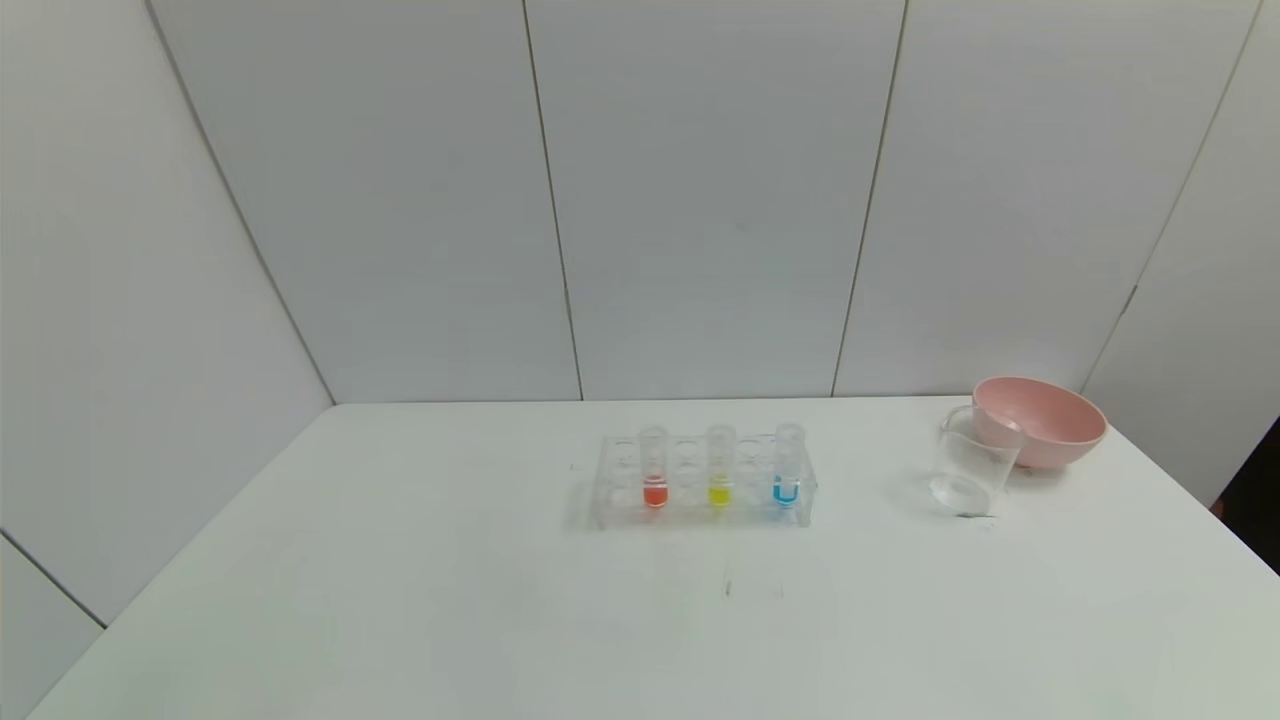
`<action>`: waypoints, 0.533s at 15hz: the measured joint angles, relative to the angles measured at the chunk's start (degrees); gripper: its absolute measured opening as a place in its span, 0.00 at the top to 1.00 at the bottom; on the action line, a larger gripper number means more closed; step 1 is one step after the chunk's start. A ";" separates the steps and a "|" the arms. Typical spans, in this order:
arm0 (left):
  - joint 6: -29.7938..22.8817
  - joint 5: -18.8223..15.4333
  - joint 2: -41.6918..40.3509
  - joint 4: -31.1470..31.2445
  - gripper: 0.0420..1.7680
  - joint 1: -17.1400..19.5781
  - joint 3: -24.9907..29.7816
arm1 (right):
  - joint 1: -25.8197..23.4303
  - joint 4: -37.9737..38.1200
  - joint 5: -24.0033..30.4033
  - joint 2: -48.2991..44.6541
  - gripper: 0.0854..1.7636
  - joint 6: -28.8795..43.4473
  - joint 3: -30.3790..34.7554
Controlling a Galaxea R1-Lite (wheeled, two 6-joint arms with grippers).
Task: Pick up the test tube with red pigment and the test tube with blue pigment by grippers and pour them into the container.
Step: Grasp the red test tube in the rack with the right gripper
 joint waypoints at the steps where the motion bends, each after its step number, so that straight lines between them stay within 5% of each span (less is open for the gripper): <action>1: 0.00 0.00 0.00 0.00 0.00 0.00 0.00 | 0.00 0.00 0.00 0.02 0.03 0.02 0.00; 8: 0.00 0.00 0.00 0.00 0.00 0.00 0.00 | 0.11 0.00 -0.04 0.02 0.03 0.02 0.00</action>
